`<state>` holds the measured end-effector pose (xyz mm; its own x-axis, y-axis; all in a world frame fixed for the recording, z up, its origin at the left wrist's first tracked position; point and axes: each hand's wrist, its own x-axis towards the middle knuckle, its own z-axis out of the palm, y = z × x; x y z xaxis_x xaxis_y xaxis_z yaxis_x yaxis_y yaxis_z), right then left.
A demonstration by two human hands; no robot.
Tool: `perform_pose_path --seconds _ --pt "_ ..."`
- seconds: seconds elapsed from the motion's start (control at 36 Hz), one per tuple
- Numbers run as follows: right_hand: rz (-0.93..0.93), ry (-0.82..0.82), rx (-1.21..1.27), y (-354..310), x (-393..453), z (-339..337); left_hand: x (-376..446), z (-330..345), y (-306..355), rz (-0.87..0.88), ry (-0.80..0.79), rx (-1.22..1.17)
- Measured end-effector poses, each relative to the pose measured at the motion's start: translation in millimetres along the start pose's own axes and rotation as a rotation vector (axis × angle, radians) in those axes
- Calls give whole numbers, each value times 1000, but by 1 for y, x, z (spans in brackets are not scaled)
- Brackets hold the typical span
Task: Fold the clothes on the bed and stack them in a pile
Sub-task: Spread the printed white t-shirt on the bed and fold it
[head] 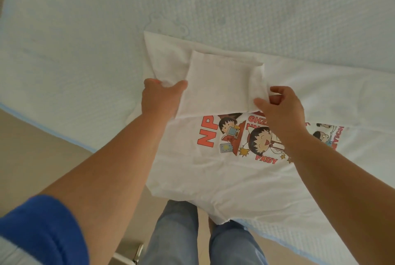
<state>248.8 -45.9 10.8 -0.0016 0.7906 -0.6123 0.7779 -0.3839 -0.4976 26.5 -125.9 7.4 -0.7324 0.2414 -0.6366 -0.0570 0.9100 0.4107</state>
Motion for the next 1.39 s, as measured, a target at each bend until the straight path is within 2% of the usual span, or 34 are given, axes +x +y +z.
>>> perform_pose_path --seconds 0.08,0.17,0.25,0.33,0.44,0.5,0.56,0.69,0.78,0.86,0.92,0.97,1.14,1.25,1.39 --pt "13 22 -19 3 -2 -5 -12 4 -10 -78 1 6" --pt "-14 73 -183 8 -5 -6 -31 6 -27 -215 -137 -155" --pt "7 7 -224 12 -9 -3 -36 8 -37 -239 -178 -305" --pt "44 -5 -135 16 -9 -3 -26 7 -37 -217 -204 -458" --pt "151 -28 174 19 -4 -18 -10 -4 -34 -86 -178 -447" --pt "109 -153 39 20 -2 -25 -4 -8 -35 -87 -157 -464" --pt "31 -250 -240 17 1 -30 -2 -9 -37 -78 -165 -433" --pt "-44 -292 -561 3 10 -30 1 -9 -43 67 -111 -192" --pt "-61 -337 -692 -7 7 -27 4 -11 -42 79 -191 -75" --pt "-113 -193 -681 -18 6 -24 9 -20 -30 146 -171 78" --pt "-222 -56 -602 -27 8 -20 17 -25 -16 205 -89 83" --pt "-296 -5 -529 -39 11 -12 26 -28 1 234 -21 54" --pt "-399 69 -548 -62 36 4 58 -32 46 280 63 56" --pt "-473 56 -600 -68 52 10 74 -38 60 287 -39 81" --pt "-588 20 -633 -79 62 15 87 -41 65 179 -88 -150"
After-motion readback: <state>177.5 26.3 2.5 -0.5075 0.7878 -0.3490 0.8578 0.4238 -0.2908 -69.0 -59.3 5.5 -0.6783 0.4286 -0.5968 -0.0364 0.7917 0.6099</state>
